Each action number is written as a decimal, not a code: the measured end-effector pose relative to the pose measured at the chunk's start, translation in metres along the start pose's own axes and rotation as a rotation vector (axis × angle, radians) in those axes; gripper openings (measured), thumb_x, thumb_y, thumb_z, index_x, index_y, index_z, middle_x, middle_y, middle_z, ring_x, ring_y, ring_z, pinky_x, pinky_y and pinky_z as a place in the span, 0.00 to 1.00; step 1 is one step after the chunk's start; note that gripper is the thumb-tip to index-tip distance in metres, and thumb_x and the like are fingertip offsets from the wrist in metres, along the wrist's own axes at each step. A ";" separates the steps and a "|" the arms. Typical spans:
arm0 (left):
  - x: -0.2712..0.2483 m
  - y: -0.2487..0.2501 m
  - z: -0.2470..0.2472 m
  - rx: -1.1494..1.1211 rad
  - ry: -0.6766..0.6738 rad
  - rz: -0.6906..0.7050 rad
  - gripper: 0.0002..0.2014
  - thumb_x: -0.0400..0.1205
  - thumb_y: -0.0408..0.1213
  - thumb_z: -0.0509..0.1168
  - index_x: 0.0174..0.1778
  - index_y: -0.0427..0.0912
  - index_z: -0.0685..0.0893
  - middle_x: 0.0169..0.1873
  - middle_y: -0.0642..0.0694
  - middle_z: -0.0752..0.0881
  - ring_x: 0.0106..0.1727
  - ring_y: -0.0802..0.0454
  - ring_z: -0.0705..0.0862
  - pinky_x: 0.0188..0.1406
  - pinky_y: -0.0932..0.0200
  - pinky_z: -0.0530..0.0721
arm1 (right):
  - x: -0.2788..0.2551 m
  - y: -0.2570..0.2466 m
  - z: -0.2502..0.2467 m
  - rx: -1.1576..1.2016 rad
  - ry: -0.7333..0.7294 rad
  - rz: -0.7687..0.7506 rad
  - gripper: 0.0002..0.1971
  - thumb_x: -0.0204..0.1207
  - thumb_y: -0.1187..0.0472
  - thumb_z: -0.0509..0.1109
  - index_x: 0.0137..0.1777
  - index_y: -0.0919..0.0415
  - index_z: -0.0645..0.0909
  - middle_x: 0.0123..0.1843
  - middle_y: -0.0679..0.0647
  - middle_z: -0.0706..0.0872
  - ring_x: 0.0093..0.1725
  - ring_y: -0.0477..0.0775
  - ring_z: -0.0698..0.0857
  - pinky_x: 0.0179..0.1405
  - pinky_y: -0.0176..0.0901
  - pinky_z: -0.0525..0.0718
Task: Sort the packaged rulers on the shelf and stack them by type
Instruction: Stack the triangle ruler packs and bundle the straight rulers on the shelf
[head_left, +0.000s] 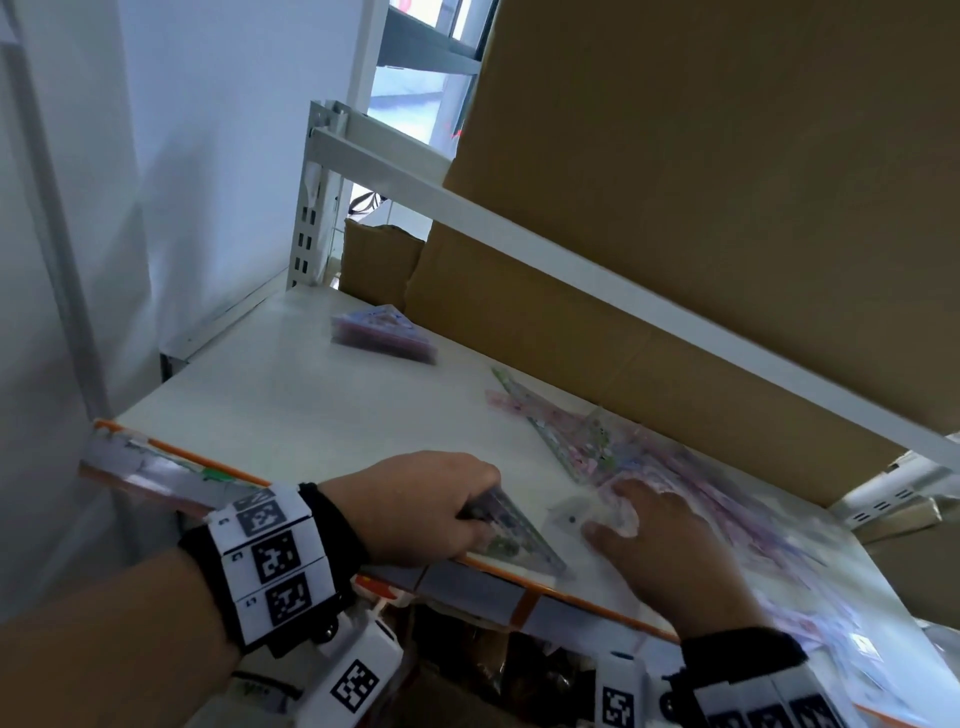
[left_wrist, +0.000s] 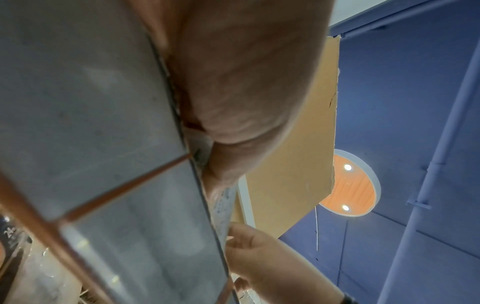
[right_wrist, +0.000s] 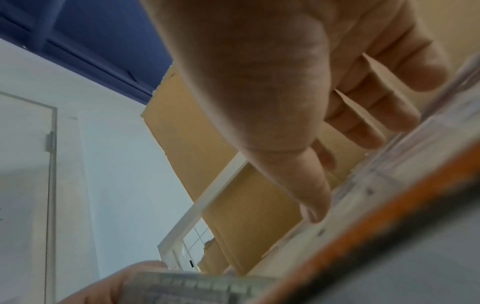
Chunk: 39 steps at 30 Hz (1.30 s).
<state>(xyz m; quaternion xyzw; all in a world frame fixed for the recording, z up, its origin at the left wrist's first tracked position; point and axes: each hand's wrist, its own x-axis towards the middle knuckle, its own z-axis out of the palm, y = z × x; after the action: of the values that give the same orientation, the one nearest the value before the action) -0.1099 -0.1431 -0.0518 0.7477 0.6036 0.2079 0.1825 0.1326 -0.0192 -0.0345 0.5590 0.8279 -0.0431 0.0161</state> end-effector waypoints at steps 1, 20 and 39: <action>0.000 0.000 0.000 -0.003 0.004 -0.001 0.06 0.83 0.50 0.64 0.49 0.55 0.74 0.47 0.54 0.79 0.46 0.55 0.77 0.45 0.58 0.75 | 0.000 0.000 0.004 -0.024 -0.046 -0.043 0.35 0.66 0.26 0.58 0.75 0.35 0.67 0.74 0.49 0.76 0.71 0.57 0.76 0.66 0.52 0.76; 0.001 -0.002 0.001 -0.028 0.022 -0.018 0.10 0.81 0.50 0.66 0.45 0.48 0.79 0.40 0.51 0.81 0.41 0.54 0.78 0.41 0.54 0.78 | -0.006 0.002 -0.020 -0.236 -0.230 -0.342 0.34 0.70 0.40 0.73 0.75 0.29 0.63 0.68 0.43 0.67 0.70 0.53 0.67 0.68 0.53 0.71; 0.001 0.000 0.001 0.033 0.016 -0.036 0.10 0.83 0.52 0.63 0.45 0.50 0.75 0.40 0.53 0.79 0.42 0.52 0.77 0.40 0.55 0.74 | -0.034 -0.008 -0.012 0.333 0.024 -0.555 0.16 0.66 0.42 0.78 0.44 0.38 0.71 0.46 0.35 0.75 0.41 0.40 0.74 0.40 0.29 0.73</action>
<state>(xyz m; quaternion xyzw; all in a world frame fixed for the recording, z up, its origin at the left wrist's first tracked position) -0.1091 -0.1420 -0.0527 0.7379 0.6220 0.2004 0.1689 0.1380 -0.0527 -0.0201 0.3074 0.9304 -0.1743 -0.0978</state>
